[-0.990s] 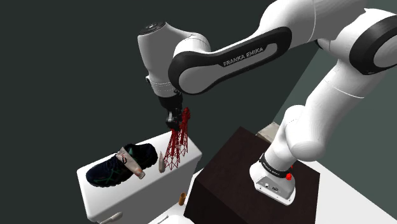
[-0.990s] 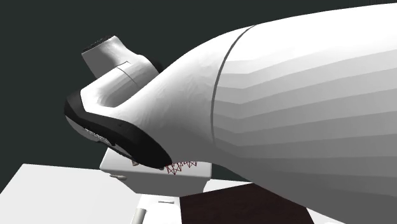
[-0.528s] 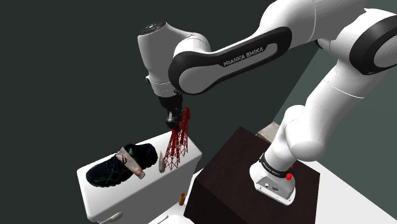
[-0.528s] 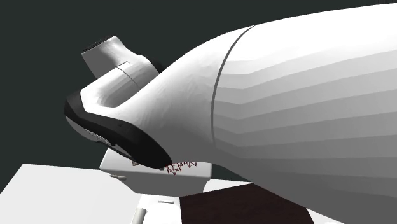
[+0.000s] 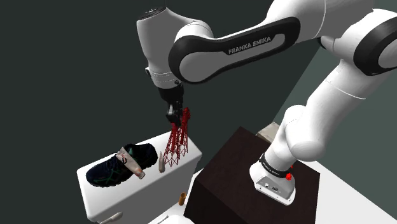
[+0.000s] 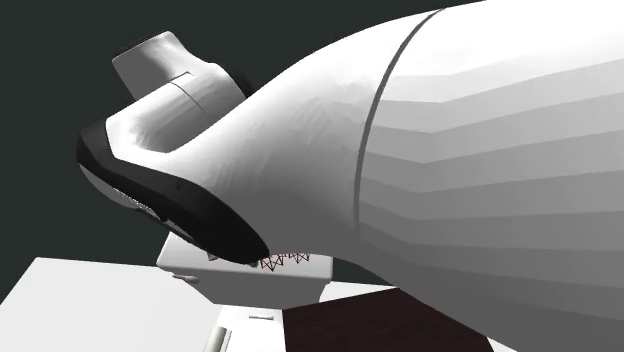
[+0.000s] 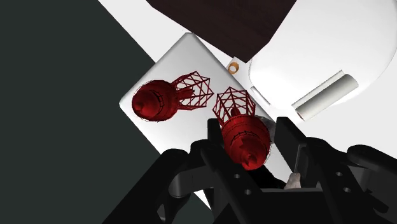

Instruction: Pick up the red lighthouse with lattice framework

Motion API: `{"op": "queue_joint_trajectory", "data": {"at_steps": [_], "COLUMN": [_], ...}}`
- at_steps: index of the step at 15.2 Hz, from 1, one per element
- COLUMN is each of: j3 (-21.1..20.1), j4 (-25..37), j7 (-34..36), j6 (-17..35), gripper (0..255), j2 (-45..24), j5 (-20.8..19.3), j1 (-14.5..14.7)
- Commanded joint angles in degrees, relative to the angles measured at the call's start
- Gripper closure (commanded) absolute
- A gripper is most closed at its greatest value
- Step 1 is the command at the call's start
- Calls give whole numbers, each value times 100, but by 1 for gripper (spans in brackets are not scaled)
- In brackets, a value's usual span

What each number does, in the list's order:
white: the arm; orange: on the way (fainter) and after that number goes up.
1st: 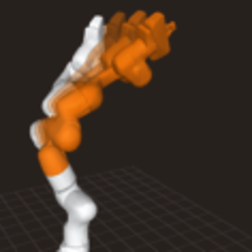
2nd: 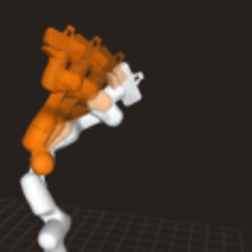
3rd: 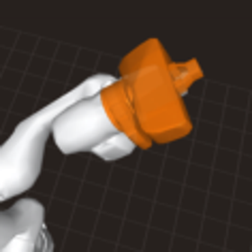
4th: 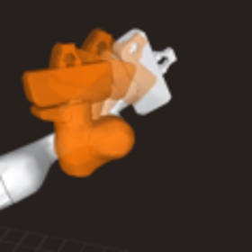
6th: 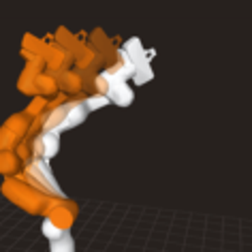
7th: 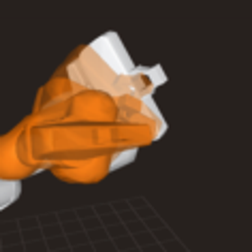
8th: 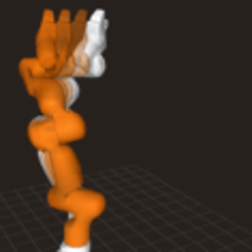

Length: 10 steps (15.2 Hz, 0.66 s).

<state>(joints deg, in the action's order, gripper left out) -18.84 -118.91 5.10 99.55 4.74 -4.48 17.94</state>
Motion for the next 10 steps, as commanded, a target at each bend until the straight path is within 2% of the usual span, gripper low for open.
{"op": "queue_joint_trajectory", "data": {"at_steps": [1,8,10], "j3": [8,20,20], "j4": [128,567,577], "j7": [-29,-97,-99], "j6": [-153,-681,-692], "gripper": [255,255,255], "j2": [29,125,127], "j5": [7,34,35], "j1": [-6,-11,-11]}}
